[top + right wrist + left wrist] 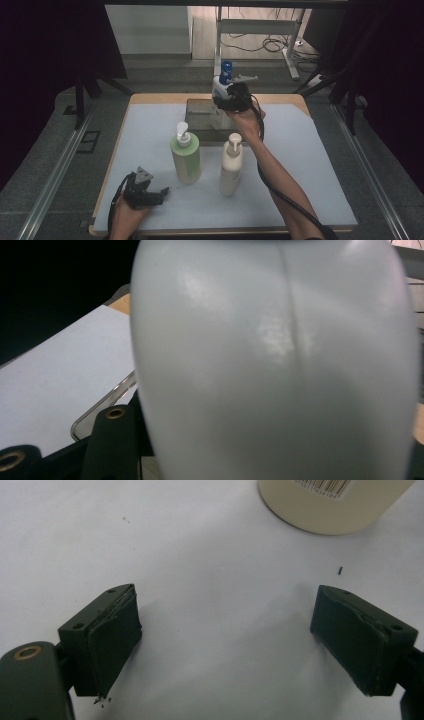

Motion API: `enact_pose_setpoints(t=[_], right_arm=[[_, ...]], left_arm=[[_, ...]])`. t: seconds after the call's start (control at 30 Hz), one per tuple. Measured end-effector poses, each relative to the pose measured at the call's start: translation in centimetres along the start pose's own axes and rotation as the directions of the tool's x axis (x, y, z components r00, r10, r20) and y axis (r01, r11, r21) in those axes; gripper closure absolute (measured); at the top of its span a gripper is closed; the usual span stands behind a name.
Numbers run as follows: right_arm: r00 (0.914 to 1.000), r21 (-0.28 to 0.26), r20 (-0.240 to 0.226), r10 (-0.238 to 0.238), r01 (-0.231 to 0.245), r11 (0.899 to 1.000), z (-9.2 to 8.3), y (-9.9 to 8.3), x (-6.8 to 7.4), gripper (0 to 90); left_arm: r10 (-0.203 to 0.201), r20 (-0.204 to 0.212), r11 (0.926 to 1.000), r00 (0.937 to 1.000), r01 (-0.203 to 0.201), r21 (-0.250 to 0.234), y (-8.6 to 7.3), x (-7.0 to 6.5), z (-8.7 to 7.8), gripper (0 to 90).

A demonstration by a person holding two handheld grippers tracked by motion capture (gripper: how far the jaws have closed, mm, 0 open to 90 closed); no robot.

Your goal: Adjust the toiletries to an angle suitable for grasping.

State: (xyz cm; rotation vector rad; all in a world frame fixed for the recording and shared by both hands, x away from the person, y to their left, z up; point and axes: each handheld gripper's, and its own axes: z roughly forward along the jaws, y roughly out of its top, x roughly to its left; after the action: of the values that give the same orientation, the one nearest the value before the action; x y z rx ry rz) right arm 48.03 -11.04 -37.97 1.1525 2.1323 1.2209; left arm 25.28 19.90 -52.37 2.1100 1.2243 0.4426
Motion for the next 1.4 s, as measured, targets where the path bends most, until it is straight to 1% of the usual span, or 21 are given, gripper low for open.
enact_pose_setpoints(t=[0.1,0.23,0.47,0.5,0.57,0.63,0.67,0.83,0.87,0.93,1.0,1.03,1.07,1.13,1.17,1.2,1.23,1.33,1.37,1.4], right_arm=[[1.0000,0.007,0.001,-0.002,0.002,1.000,0.3,-0.3,0.0,40.7],[1.0000,0.022,0.004,-0.002,0.001,1.000,1.0,-1.1,0.1,40.6],[0.9999,0.041,0.008,-0.008,0.007,0.999,1.6,-2.2,0.3,40.0],[0.9999,0.047,0.007,-0.011,0.011,0.999,1.8,-2.4,0.3,39.9],[0.9998,0.035,0.009,-0.018,0.018,0.999,1.7,-2.5,0.4,39.7],[0.9994,0.041,0.009,-0.035,0.034,0.999,1.7,-2.6,0.5,39.3],[0.9994,0.041,0.009,-0.035,0.034,0.999,1.7,-2.6,0.5,39.3],[0.9984,0.046,-0.005,-0.056,0.056,0.997,1.6,-2.7,0.5,36.9],[0.9981,0.054,-0.017,-0.060,0.060,0.997,1.7,-2.7,0.3,32.1],[0.9982,0.062,-0.021,-0.056,0.057,0.996,1.7,-2.8,0.3,31.5],[0.9972,0.072,-0.030,-0.069,0.071,0.995,1.7,-3.0,0.2,30.8],[0.9962,0.072,-0.041,-0.076,0.079,0.994,1.6,-3.2,0.2,30.4],[0.9962,0.072,-0.041,-0.076,0.079,0.994,1.6,-3.2,0.2,30.4],[0.9948,0.086,-0.055,-0.086,0.090,0.992,1.1,-3.4,0.1,31.6],[0.9948,0.086,-0.055,-0.086,0.090,0.992,1.1,-3.4,0.1,31.6],[0.9947,0.096,-0.070,-0.076,0.082,0.992,0.8,-3.6,-0.2,32.9],[0.9947,0.096,-0.070,-0.076,0.082,0.992,0.8,-3.6,-0.2,32.9],[0.9936,0.093,-0.094,-0.062,0.071,0.993,-0.1,-4.2,-0.7,34.8],[0.9936,0.093,-0.094,-0.062,0.071,0.993,-0.1,-4.2,-0.7,34.8],[0.9924,0.087,-0.097,-0.074,0.083,0.993,-0.6,-4.5,-0.9,36.3]], left_arm=[[0.000,0.000,1.0000,1.0000,0.000,0.000,0.0,0.0,0.0,12.1],[0.000,0.000,1.0000,1.0000,0.000,0.000,0.0,0.0,0.0,12.1],[0.001,0.000,1.0000,1.0000,-0.001,0.000,0.0,0.0,0.0,12.1],[0.001,0.000,1.0000,1.0000,-0.001,0.000,0.0,0.0,0.0,12.1],[0.001,0.000,1.0000,1.0000,-0.001,0.000,0.0,0.0,0.0,12.1],[0.000,0.000,1.0000,1.0000,0.000,0.000,0.0,0.0,0.0,12.1],[0.000,0.000,1.0000,1.0000,0.000,0.000,0.0,0.0,0.0,12.1],[0.001,-0.001,1.0000,1.0000,-0.001,0.000,0.0,0.0,0.0,12.1],[0.001,-0.001,1.0000,1.0000,-0.001,0.000,0.0,0.0,0.0,12.1],[0.001,-0.001,1.0000,1.0000,-0.001,0.000,0.0,0.0,0.0,12.1],[0.001,-0.001,1.0000,1.0000,-0.001,0.000,0.0,0.0,0.0,12.1],[0.001,-0.001,1.0000,1.0000,-0.001,0.001,0.0,0.0,0.0,12.1],[0.001,-0.001,1.0000,1.0000,-0.001,0.001,0.0,0.0,0.0,12.1],[0.001,-0.001,1.0000,1.0000,-0.001,0.001,0.0,0.0,0.0,12.1],[0.001,-0.001,1.0000,1.0000,-0.001,0.001,0.0,0.0,0.0,12.1],[0.001,-0.001,1.0000,1.0000,-0.001,0.001,0.0,0.0,0.0,12.1],[0.001,-0.001,1.0000,1.0000,-0.001,0.001,0.0,0.0,0.0,12.1],[0.001,-0.001,1.0000,1.0000,-0.001,0.000,0.0,0.0,0.0,12.1],[0.001,-0.001,1.0000,1.0000,-0.001,0.000,0.0,0.0,0.0,12.1],[0.001,-0.001,1.0000,1.0000,-0.001,0.000,0.0,0.0,0.0,12.1]])
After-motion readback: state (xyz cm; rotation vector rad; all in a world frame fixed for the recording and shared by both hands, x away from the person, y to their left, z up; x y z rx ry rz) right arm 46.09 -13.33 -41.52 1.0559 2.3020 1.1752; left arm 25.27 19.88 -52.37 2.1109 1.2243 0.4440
